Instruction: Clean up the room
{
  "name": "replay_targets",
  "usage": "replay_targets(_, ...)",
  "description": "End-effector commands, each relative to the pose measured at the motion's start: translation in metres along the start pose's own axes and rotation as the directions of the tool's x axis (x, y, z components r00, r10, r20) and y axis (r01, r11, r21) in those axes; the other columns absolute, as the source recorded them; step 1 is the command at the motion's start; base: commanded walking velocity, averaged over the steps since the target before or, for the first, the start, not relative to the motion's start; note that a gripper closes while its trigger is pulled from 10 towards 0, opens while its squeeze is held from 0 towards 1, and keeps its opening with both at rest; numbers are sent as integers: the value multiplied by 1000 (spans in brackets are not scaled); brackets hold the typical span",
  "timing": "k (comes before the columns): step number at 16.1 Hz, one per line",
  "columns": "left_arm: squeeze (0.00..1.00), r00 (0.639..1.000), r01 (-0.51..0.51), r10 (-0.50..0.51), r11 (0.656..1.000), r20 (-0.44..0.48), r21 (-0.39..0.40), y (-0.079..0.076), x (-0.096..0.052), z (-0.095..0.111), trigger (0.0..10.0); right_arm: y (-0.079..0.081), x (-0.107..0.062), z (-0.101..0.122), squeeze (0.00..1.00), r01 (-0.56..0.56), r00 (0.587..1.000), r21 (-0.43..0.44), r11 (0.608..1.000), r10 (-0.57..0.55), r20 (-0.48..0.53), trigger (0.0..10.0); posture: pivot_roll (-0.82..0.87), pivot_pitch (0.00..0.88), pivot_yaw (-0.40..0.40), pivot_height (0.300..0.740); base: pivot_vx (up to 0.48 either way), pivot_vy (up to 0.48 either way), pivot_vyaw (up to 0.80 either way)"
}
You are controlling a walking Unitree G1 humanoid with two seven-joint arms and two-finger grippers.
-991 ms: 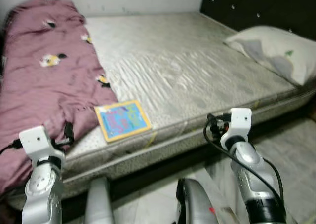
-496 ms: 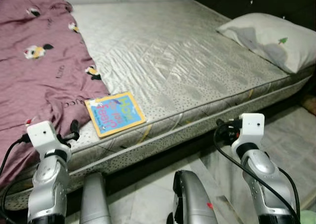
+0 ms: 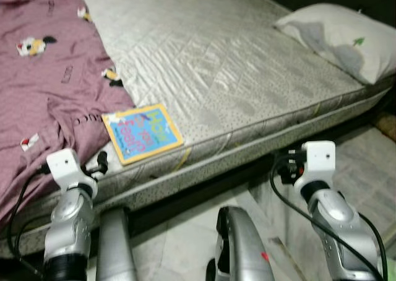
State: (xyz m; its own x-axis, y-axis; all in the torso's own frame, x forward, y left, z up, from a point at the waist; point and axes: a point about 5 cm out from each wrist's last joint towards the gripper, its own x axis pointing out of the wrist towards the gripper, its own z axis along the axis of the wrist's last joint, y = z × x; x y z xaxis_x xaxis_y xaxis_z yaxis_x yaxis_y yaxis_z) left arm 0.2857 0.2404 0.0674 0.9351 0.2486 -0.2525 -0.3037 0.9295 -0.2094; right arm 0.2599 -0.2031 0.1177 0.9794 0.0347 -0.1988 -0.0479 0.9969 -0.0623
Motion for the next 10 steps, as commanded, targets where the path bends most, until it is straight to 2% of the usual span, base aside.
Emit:
replay_targets(1,0,1000,23,-23,1000,-8,-8,-5,3,-1,10000,-8,-9,-3,0,14,1000,-26,1000,-14,-22,10000,-199,136,-126,475,0,0,0)
replay_targets(6,0,998,51,-50,998,30,-20,-18,14,10,10000,-6,-10,-1,0,7,1000,-31,999,-8,-21,10000,-202,130,-122,456,0,0,0)
replay_targets(8,0,997,44,-43,999,59,-9,-18,12,11,10000,-5,-9,0,0,5,1000,-28,1000,-6,-20,10000,-199,125,-120,456,0,0,0)
replay_targets(10,0,990,46,-45,999,131,-2,-21,0,16,10000,-4,-7,-1,0,4,1000,-22,1000,-4,-17,10000,-191,114,-112,456,0,0,0)
